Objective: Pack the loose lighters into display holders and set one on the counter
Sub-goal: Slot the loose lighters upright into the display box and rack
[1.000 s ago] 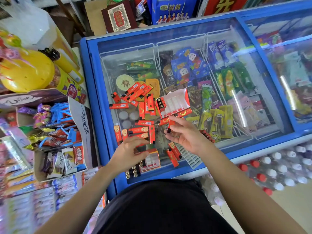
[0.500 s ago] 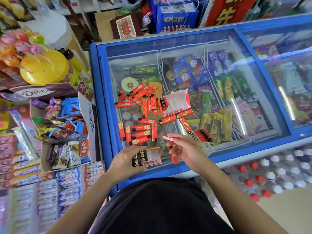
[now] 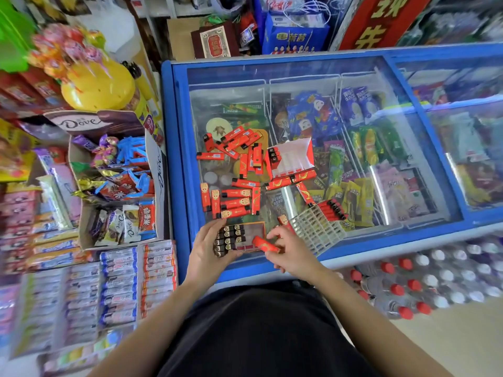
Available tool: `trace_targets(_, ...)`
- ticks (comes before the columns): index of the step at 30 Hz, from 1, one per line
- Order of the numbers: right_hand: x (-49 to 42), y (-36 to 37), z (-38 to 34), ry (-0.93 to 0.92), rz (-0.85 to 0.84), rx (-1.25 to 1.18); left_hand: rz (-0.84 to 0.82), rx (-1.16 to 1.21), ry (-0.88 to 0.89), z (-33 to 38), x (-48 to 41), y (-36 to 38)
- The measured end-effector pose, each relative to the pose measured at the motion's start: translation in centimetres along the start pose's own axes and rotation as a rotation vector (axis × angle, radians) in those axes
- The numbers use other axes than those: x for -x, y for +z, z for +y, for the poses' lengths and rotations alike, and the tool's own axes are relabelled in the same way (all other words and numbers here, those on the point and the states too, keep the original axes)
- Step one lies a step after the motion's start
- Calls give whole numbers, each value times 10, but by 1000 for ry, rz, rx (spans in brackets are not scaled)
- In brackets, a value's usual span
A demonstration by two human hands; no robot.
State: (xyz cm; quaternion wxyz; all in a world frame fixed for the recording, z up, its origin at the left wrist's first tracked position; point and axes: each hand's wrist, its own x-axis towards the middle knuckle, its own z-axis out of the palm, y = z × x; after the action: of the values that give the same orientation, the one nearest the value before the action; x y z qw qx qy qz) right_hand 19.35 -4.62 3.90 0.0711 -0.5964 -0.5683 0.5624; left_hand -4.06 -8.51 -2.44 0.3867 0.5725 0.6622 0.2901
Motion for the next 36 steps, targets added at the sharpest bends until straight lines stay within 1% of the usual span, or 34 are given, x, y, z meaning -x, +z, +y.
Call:
trace_targets(2, -2, 6, 1, -33, 25, 126, 17, 13, 3, -4, 3, 0)
trace_targets(5, -7, 14, 0, -80, 86, 280, -11, 30, -9, -7, 3, -4)
trace_targets(9, -15, 23, -3, -114, 140, 341, -64, 6, -11, -7, 1, -10)
trace_targets(13, -22, 34, 1, -136, 169, 228, -94, 12, 20, -10, 1, -13)
trace_targets(17, -24, 47, 9, -171, 265, 151, -87, 19, 0, -8, 0, -15)
trace_targets(24, -25, 57, 12, -58, 164, -48, -51, 25, -105, 4, -4, -14)
trace_targets(29, -21, 53, 14, -33, 86, -96, -27, -46, -143, 10, -6, -10)
trace_targets(30, -19, 52, 15, -43, 102, -84, -30, -66, -149, 11, -6, -9)
trace_targets(31, -17, 50, 16, -56, 157, -64, -36, -81, -159, 12, -7, -10)
trace_targets(32, -16, 48, 19, -62, 250, -37, -42, -91, -173, 12, -8, -10)
trace_targets(34, -13, 38, 27, -35, 491, 24, -47, -105, -198, 13, -9, -9)
trace_targets(35, -13, 31, 32, -5, 581, 51, -46, -114, -206, 14, -9, -8)
trace_targets(36, -14, 24, 38, 23, 621, 78, -46, -124, -214, 15, -10, -7)
